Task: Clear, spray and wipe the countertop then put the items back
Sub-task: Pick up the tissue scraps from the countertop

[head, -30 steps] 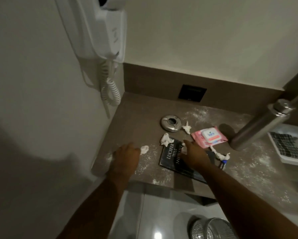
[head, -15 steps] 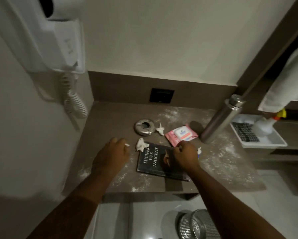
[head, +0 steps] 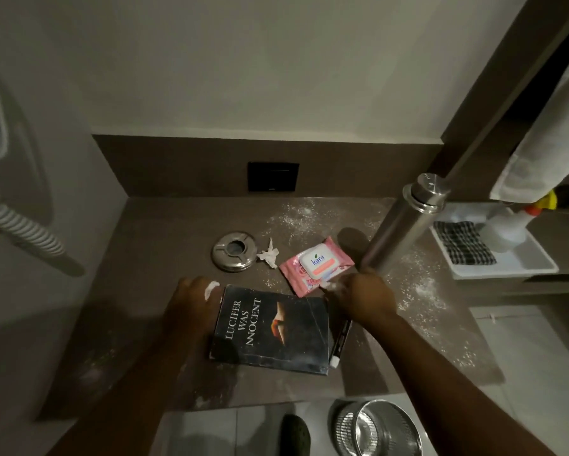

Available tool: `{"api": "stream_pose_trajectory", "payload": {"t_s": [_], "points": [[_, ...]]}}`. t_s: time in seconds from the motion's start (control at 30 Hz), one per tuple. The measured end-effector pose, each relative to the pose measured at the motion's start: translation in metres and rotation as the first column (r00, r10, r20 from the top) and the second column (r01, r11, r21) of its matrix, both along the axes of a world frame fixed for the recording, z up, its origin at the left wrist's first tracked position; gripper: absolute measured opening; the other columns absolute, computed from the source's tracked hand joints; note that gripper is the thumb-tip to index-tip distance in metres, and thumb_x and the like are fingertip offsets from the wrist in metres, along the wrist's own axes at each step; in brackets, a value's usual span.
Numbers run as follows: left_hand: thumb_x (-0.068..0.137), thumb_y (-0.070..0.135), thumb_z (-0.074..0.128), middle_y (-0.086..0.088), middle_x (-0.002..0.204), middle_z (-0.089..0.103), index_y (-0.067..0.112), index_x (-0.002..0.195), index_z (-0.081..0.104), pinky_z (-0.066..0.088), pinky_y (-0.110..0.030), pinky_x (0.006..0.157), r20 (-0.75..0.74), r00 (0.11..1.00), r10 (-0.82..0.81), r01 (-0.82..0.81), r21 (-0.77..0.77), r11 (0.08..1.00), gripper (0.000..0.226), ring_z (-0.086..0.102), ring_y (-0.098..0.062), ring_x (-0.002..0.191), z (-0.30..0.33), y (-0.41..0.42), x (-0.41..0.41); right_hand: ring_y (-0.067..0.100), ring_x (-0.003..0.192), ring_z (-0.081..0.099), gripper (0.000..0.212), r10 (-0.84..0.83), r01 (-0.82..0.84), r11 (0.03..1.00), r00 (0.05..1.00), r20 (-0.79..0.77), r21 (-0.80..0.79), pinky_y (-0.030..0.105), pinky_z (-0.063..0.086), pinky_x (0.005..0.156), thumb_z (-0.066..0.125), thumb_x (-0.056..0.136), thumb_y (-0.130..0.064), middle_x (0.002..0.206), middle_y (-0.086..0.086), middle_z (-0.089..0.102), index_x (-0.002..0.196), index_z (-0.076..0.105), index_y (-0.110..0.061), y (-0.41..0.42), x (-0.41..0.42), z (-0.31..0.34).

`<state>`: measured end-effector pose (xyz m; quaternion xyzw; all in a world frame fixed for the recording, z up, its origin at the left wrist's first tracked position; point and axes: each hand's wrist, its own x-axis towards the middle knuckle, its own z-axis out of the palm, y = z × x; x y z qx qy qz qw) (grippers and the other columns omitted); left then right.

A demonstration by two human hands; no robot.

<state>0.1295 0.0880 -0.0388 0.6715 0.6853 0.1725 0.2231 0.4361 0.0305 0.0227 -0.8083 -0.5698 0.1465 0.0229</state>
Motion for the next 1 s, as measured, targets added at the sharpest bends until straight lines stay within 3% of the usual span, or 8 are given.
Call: {"api": "stream_pose_trajectory", "payload": {"t_s": [0.1, 0.2, 0.33, 0.47, 0.57, 0.63, 0.77, 1.0], "points": [[0.092, 0.024, 0.056, -0.012, 0.094, 0.059, 0.012, 0.088, 0.061, 0.036, -0.03, 0.071, 0.048, 0.992, 0.113, -0.114, 0.012, 0.993, 0.014, 0.056, -0.028, 0.084, 0.004, 0.002, 0.003, 0.016, 0.065, 0.052, 0.029, -0.015, 0.067, 0.949, 0.985, -0.169, 0.308, 0.025, 0.037, 0.056, 0.053, 0.086, -0.035, 0.096, 0.008, 0.055, 0.082, 0.068, -0.01, 0.023, -0.013, 0.026], [0.091, 0.019, 0.059, -0.005, 0.081, 0.06, 0.015, 0.081, 0.058, 0.037, -0.028, 0.068, 0.157, 0.976, 0.151, -0.153, -0.002, 0.988, 0.011, 0.057, -0.023, 0.074, 0.011, -0.009, 0.009, 0.012, 0.067, 0.053, 0.024, 0.212, -0.117, 0.897, 0.96, -0.185, 0.426, 0.022, 0.038, 0.055, 0.058, 0.086, -0.031, 0.102, 0.006, 0.051, 0.079, 0.066, -0.01, 0.063, -0.047, 0.037], [0.091, 0.014, 0.058, 0.007, 0.073, 0.06, 0.022, 0.076, 0.056, 0.041, -0.016, 0.062, 0.313, 0.911, 0.269, -0.267, -0.05, 0.962, 0.017, 0.058, -0.01, 0.068, 0.03, -0.029, 0.017, 0.033, 0.099, 0.06, 0.028, 0.45, -0.439, 0.884, 0.892, -0.041, 0.161, 0.038, 0.05, 0.081, 0.059, 0.087, -0.026, 0.119, 0.013, 0.054, 0.106, 0.068, -0.009, 0.116, -0.093, 0.006], [0.093, 0.022, 0.056, -0.001, 0.075, 0.065, 0.014, 0.081, 0.062, 0.045, -0.02, 0.063, 0.278, 0.913, 0.298, -0.297, -0.048, 0.954, 0.016, 0.063, -0.011, 0.071, 0.045, -0.049, 0.0, 0.032, 0.105, 0.06, 0.029, 0.554, -0.552, 0.833, 0.83, 0.065, -0.048, 0.042, 0.05, 0.085, 0.068, 0.082, -0.025, 0.114, 0.012, 0.064, 0.109, 0.068, -0.014, 0.133, -0.099, -0.026], [0.095, 0.023, 0.055, 0.002, 0.078, 0.065, 0.017, 0.085, 0.061, 0.043, -0.018, 0.061, 0.298, 0.887, 0.352, -0.342, -0.086, 0.936, 0.013, 0.063, -0.009, 0.073, 0.053, -0.065, -0.012, 0.028, 0.091, 0.066, 0.017, 0.431, -0.422, 0.898, 0.901, -0.055, 0.124, 0.036, 0.055, 0.078, 0.068, 0.08, -0.022, 0.099, 0.009, 0.07, 0.095, 0.07, -0.015, 0.132, -0.091, -0.027], [0.094, 0.02, 0.057, 0.006, 0.074, 0.064, 0.018, 0.082, 0.061, 0.046, -0.021, 0.061, 0.308, 0.876, 0.371, -0.367, -0.073, 0.927, 0.012, 0.061, -0.006, 0.069, 0.06, -0.074, -0.014, 0.026, 0.084, 0.063, 0.012, 0.281, -0.193, 0.939, 0.907, -0.313, 0.285, 0.034, 0.052, 0.072, 0.069, 0.081, -0.023, 0.088, 0.006, 0.067, 0.089, 0.066, -0.014, 0.126, -0.082, -0.013], [0.09, 0.022, 0.062, 0.001, 0.067, 0.062, 0.016, 0.074, 0.06, 0.041, -0.021, 0.052, 0.331, 0.888, 0.319, -0.329, -0.025, 0.944, 0.018, 0.057, -0.015, 0.061, 0.068, -0.092, -0.004, 0.026, 0.078, 0.069, 0.009, 0.061, 0.287, 0.915, 0.596, -0.801, 0.284, 0.041, 0.058, 0.066, 0.065, 0.085, -0.015, 0.087, 0.01, 0.069, 0.092, 0.06, -0.013, 0.087, -0.055, 0.034], [0.095, 0.028, 0.053, -0.002, 0.08, 0.071, 0.04, 0.109, 0.062, 0.046, -0.025, 0.041, 0.613, 0.775, 0.156, 0.022, -0.273, 0.962, 0.02, 0.067, -0.015, 0.049, 0.066, -0.146, 0.066, 0.014, 0.048, 0.051, 0.011, -0.051, 0.584, 0.798, 0.312, -0.949, 0.149, 0.026, 0.04, 0.043, 0.053, 0.092, -0.011, 0.063, 0.005, 0.057, 0.084, 0.056, -0.018, -0.071, -0.009, 0.05]]}}
